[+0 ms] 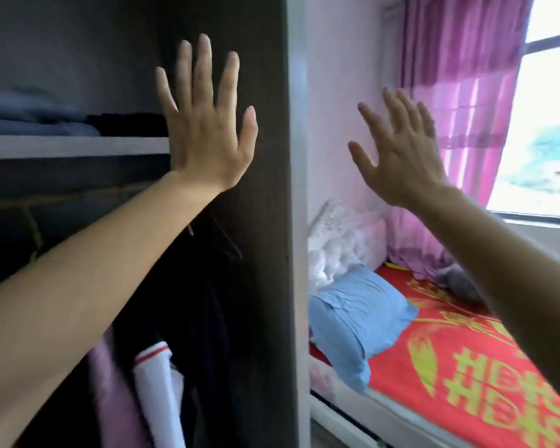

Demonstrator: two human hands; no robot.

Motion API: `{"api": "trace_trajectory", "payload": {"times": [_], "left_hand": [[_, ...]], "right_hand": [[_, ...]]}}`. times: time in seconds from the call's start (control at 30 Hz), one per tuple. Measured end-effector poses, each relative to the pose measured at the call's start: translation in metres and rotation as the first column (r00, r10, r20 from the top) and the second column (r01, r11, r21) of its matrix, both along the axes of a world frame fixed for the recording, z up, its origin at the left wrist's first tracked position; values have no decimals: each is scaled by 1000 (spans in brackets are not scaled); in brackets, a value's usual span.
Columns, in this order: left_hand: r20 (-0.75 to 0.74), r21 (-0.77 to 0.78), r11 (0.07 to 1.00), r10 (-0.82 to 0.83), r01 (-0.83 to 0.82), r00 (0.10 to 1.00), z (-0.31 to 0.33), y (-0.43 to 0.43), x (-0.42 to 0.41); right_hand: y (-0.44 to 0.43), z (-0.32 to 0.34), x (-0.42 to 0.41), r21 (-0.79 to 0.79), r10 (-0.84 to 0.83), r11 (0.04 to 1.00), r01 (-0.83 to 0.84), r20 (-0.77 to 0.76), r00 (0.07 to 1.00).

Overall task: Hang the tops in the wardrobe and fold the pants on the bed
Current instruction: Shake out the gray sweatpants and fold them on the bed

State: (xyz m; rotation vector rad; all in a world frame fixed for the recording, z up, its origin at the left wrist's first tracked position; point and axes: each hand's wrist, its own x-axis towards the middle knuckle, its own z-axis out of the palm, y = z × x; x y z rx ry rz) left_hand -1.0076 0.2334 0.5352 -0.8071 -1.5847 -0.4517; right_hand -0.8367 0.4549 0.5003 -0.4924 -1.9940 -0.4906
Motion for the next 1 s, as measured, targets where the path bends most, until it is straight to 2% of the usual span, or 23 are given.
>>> {"api": "trace_trajectory", "payload": {"times": [0.1,0.23,0.37,0.47,0.57,0.73,0.83,1.0], "left_hand": [[124,-67,985,-149,158,981,-51,101,73],[321,-143,910,-329,388,888,-128,219,181],[342,-307,778,-448,548,826,-195,301,275],[375,-365,683,-514,632,772,-224,353,334],[419,-414,591,-552,693,721,-253,402,386],[503,-467,445,-576,764,644,-308,484,459],[541,-510,374,-561,775,627,-338,542,490],[619,-565,279,-479,776,623,-365,645,513]], "right_hand": [[61,-54,99,-98,-167,979,181,135,977],[119,-123,245,-191,-370,887,420,252,894],[157,-177,384,-228,-532,756,614,335,778],[178,-210,468,-283,-643,631,722,331,691],[195,-242,523,-356,-693,522,775,352,629],[240,-286,580,-378,-699,419,826,447,559],[288,-300,610,-360,-699,371,856,498,512],[384,-311,647,-419,-675,249,873,571,467]]}}
